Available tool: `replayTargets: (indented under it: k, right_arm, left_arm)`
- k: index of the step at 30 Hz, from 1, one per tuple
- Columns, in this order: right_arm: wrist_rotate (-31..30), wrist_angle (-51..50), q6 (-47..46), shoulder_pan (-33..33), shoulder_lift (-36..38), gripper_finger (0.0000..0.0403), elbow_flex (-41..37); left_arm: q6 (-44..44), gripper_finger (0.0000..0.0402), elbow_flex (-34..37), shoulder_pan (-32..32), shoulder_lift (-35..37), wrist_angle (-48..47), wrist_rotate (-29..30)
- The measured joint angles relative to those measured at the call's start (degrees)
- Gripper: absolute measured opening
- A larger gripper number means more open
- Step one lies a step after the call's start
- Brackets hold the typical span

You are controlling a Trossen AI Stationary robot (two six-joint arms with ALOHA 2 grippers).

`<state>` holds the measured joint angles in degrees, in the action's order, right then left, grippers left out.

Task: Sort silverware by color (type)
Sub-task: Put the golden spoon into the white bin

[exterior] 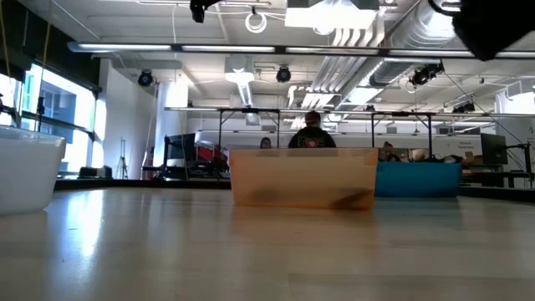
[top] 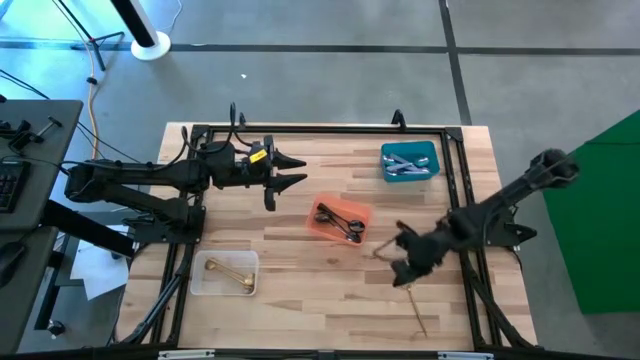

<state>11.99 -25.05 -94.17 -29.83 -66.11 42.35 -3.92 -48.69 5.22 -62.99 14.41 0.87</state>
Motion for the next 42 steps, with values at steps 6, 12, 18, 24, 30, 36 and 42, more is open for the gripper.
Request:
replayTargets:
  k: [6, 12, 18, 24, 30, 36, 42]
  right_arm:
    - [0.2, -0.5, -14.4, -8.6, -7.3, 0.0239, 0.0]
    - [3.5, -1.2, -18.0, -11.3, -16.1, 0.0239, -0.1]
    - [3.5, -0.6, -18.5, -10.3, -22.4, 0.0239, -0.1]
    - [5.6, -1.2, -20.5, -8.8, -26.5, 0.0224, 0.2]
    - [6.4, -4.1, -20.1, -8.3, -27.7, 0.0126, 0.2]
    - [5.6, -5.1, -14.9, -8.3, -27.7, 0.0011, 0.2]
    - [5.7, -5.2, -11.6, -8.3, -27.8, 0.0006, 0.2]
  left_arm:
    - [0.0, 0.0145, 0.0, 0.0, 0.0, 0.0, 0.0]
    - [-0.1, 0.0145, 0.0, 0.0, 0.0, 0.0, 0.0]
    - [-0.3, 0.0145, 0.0, 0.0, 0.0, 0.0, 0.0]
    - [-0.4, 0.0145, 0.0, 0.0, 0.0, 0.0, 0.0]
    - [-0.4, 0.0145, 0.0, 0.0, 0.0, 0.0, 0.0]
    - [-0.4, 0.0145, 0.0, 0.0, 0.0, 0.0, 0.0]
    - [-0.4, 0.0145, 0.0, 0.0, 0.0, 0.0, 0.0]
